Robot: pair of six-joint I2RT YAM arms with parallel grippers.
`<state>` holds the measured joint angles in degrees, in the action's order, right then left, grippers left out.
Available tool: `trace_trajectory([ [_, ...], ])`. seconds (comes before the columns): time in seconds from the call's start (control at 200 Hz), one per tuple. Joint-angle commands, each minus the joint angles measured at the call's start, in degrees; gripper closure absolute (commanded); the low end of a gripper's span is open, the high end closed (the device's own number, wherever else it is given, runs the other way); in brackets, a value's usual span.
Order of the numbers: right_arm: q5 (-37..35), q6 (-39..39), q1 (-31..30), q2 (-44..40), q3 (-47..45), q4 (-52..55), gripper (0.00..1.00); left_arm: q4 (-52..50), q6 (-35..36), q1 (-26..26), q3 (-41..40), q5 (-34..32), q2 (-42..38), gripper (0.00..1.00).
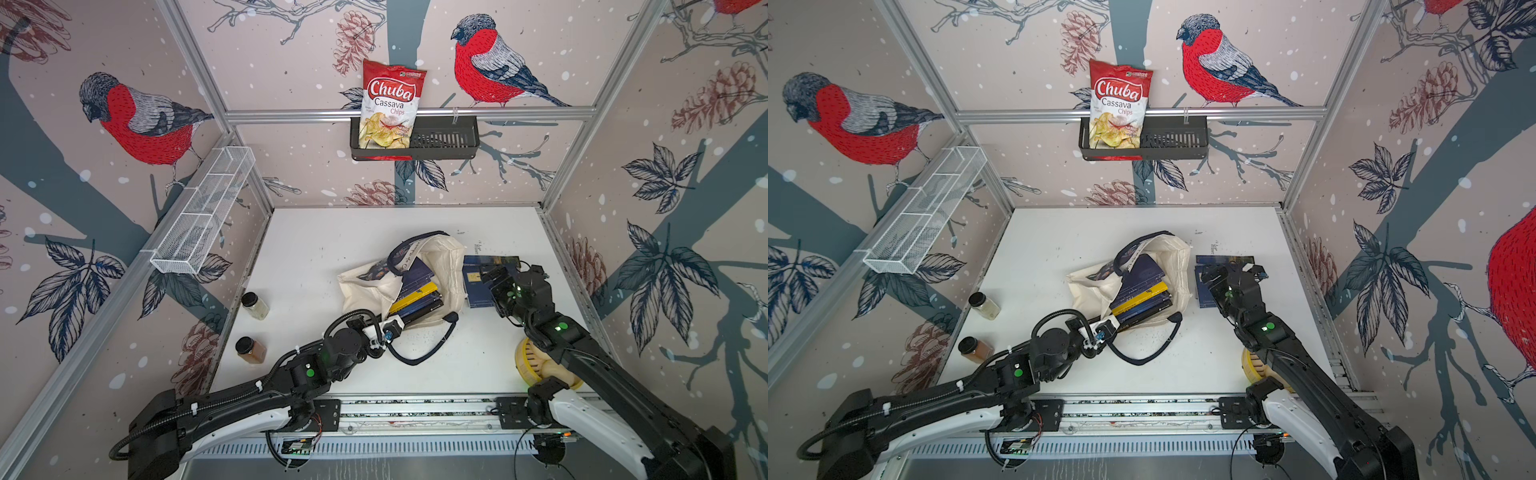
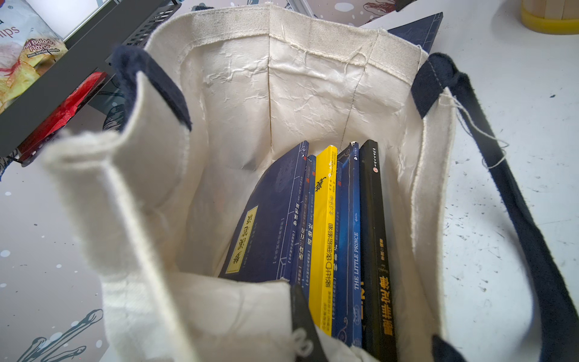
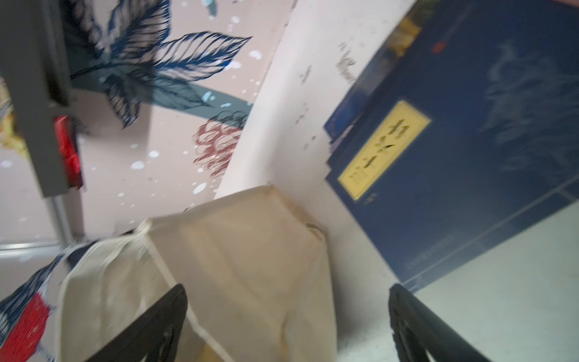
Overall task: Take out the books from the canvas bag
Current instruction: Place the book on the book, then pick up the book from the canvas bag.
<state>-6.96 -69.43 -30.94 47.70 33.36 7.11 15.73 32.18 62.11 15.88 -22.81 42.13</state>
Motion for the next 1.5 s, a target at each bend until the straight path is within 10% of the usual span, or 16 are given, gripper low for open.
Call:
trace_trajectory([
  [0.0, -7.16, 2.87, -6.57, -0.13, 2.42, -1.60, 0.01, 4.75, 1.74, 0.29, 0.11, 1.07, -0.19, 1.00],
  [0.61, -5.65, 6.86, -23.75, 20.98, 6.32, -19.56, 0.17, 4.64, 2.34, 0.43, -0.10, 0.63, -0.69, 1.00],
  [1.496, -1.34, 6.94, -13.60, 43.51, 12.20, -26.09, 0.39, 4.88, 2.23, 0.47, -0.12, 0.72, -0.38, 1.00],
])
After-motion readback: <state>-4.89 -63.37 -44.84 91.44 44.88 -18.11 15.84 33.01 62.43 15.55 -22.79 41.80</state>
